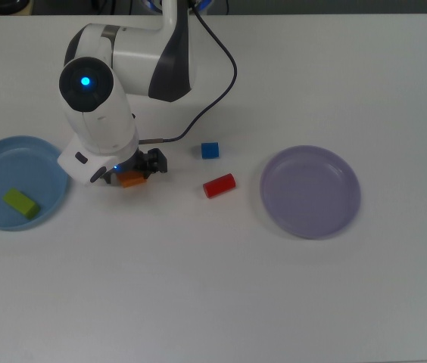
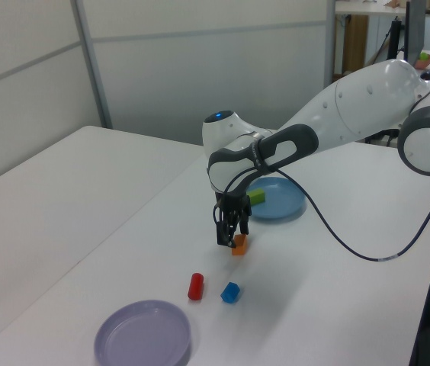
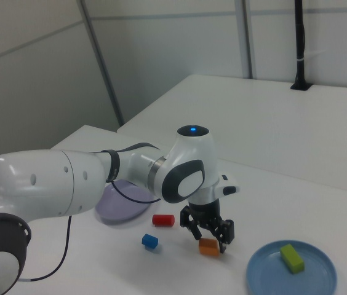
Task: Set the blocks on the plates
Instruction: 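Move to the orange block, lower and grasp it, then carry the orange block onto the blue plate and release it, then move to the red cylinder, lower and grasp it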
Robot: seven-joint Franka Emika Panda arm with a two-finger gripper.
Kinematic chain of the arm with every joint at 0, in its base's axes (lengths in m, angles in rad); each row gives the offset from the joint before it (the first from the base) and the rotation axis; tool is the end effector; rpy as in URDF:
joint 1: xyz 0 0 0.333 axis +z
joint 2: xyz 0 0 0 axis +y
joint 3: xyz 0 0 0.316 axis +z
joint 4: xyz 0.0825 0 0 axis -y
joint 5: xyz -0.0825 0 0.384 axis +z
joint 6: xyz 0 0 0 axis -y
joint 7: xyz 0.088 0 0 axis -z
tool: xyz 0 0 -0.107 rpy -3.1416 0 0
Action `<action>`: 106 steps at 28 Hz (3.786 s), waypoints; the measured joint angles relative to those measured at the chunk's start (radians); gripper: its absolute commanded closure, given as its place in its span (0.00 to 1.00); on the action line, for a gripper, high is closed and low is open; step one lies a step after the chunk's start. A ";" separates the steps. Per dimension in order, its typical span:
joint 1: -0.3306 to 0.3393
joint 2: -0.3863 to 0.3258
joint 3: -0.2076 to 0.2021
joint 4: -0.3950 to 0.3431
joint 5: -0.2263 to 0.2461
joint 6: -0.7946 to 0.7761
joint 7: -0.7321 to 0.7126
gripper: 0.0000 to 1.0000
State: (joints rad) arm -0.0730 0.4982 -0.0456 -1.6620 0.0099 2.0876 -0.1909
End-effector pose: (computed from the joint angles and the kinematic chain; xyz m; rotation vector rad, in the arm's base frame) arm 0.6643 -0.0754 0.3135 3.1352 0.1127 -0.1150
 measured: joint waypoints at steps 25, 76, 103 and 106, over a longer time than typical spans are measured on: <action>0.001 -0.006 0.005 -0.002 0.000 -0.042 -0.038 0.69; -0.231 0.030 -0.005 0.066 -0.001 0.085 -0.158 0.00; 0.055 -0.059 0.163 0.066 -0.009 -0.110 -0.121 0.00; 0.082 -0.039 0.163 0.062 -0.049 -0.100 -0.108 0.00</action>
State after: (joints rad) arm 0.0092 0.4591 0.1171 -1.5999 -0.0390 1.9876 -0.2990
